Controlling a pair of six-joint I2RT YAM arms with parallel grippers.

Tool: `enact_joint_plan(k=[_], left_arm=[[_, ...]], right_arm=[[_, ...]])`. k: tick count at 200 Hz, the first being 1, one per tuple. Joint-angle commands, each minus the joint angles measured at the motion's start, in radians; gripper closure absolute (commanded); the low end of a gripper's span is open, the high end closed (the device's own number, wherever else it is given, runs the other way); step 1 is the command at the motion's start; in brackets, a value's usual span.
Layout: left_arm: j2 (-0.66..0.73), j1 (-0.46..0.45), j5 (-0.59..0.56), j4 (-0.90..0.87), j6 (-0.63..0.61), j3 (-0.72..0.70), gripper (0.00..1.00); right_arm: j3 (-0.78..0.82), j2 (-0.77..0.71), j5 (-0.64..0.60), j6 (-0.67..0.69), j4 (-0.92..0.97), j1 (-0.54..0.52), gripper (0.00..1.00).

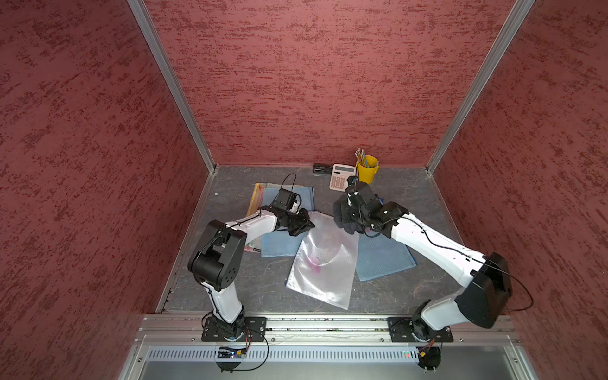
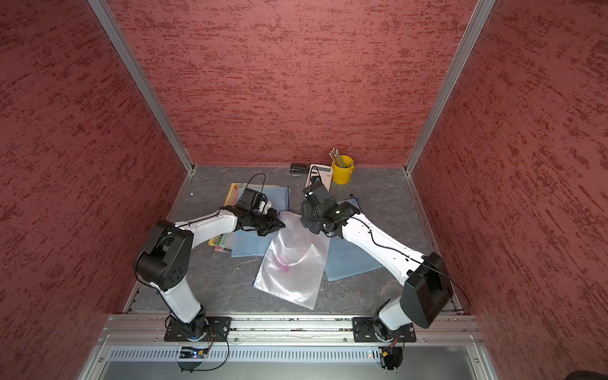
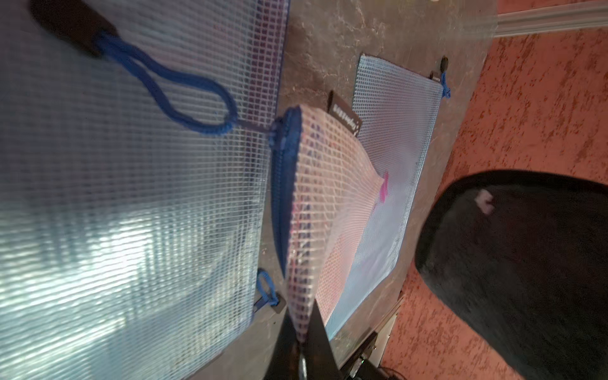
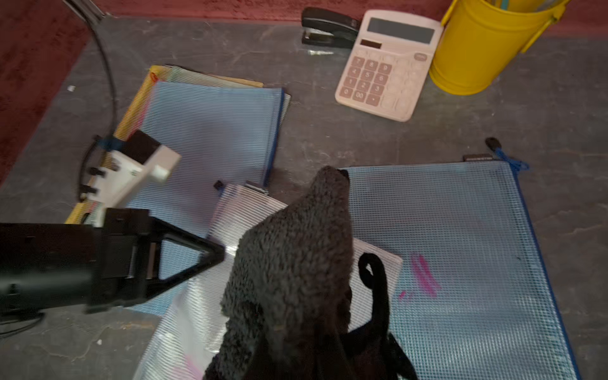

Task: Wipe the document bag
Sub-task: Adjust the document bag at the center of the board, then wipe the dirt from the document bag.

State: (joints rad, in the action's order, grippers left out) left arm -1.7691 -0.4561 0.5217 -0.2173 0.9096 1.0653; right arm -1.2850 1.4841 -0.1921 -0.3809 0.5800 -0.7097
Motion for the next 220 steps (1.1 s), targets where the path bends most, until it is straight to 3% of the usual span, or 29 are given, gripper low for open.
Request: enact_joint_plan(k=[1,38,66,96,138,164,194,220], left_arm=[[-0.032,-0.054,-0.094,0.216,0.25,-0.019,0.95],[-0.112,-0.135,-0.185,0.364,0.404,-0.049,0.96],[-0.122,-0.162,-0.246,0.371,0.431,-0.084,0.97],[-0.11,-0.157,-0.272,0.336,0.387,-0.108,0.97],[-0.113,-0.136,-0.257,0.321,0.341,-0.098,0.95],[-0.12,-0.136,-0.233,0.284,0.278,-0.073,0.9],[-0.145,-0.125,-0.179,0.249,0.202,-0.057,0.8],[-0.152,-0.113,-0.157,0.208,0.138,-0.045,0.64]], right_arm=[[0.068,0.01,0.076,-0.011,-0.041,-0.063,1.0],[0.313,-0.007,0.121,-0.112,-0.197,-0.144,1.0],[0.543,-0.02,0.122,-0.231,-0.289,-0.172,1.0],[0.658,-0.017,0.095,-0.371,-0.256,-0.187,1.0],[0.651,-0.167,0.029,-0.498,0.048,-0.236,1.0],[0.588,-0.271,-0.101,-0.506,0.127,-0.213,1.0],[0.55,-0.154,-0.097,-0.409,0.009,-0.089,1.0],[0.574,-0.036,-0.051,-0.363,-0.093,-0.066,1.0]])
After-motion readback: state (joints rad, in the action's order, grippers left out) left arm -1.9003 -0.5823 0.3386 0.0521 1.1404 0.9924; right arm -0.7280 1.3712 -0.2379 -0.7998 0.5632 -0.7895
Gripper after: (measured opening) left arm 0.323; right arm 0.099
